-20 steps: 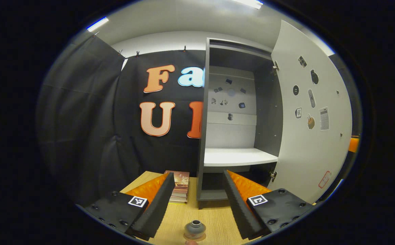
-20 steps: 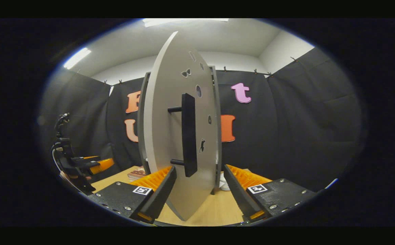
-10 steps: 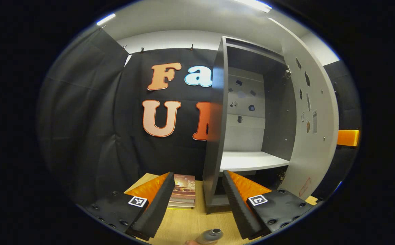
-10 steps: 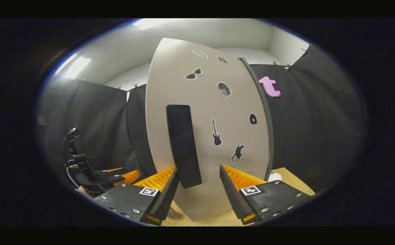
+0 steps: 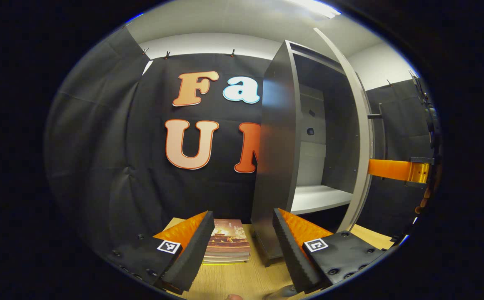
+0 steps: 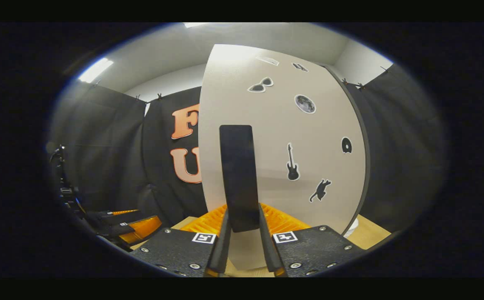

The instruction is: Open the cabinet door with the right hand, grasp the bottle in the cabinet with the left hand and place it on the coaster, then close the cabinet door with the right hand.

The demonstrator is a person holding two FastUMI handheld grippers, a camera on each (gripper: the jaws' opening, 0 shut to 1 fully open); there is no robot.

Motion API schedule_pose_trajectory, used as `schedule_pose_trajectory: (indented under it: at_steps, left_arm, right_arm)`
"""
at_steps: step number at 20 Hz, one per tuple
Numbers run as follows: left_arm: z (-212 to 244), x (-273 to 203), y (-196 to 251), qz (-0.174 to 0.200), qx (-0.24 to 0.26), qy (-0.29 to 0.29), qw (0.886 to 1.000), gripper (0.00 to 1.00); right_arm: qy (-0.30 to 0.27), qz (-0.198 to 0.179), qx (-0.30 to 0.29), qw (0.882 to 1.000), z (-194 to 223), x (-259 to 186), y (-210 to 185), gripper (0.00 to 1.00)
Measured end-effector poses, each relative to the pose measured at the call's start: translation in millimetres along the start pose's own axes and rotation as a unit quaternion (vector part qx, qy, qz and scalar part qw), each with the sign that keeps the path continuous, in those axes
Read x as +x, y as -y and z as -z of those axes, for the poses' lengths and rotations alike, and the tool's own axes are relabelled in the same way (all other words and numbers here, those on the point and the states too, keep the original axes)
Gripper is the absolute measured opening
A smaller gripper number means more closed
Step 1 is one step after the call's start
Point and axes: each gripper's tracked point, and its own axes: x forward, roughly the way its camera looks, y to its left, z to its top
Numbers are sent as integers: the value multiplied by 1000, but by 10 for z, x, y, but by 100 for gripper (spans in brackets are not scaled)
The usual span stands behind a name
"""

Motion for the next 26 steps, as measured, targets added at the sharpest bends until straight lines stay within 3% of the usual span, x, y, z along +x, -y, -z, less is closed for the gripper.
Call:
schedule_pose_trajectory:
  at_steps: [4, 5, 21, 26]
  left_arm:
    - [15, 13, -70, -5, -14, 1, 1000, 92]
    - [18, -2, -91, -9, -15, 1, 1000, 92]
    - [82, -113, -206, -80, -4, -9, 997, 92]
    - [48, -206, -128, -93, -5, -7, 996, 92]
  right_arm:
    - [-1, 6, -4, 1000, 80, 272, -54, 30]
    - [-1, 4, -1, 1000, 96, 318, -61, 34]
    - [-13, -24, 24, 999, 328, 861, -55, 38]
    - [-12, -39, 7, 999, 363, 854, -220, 49]
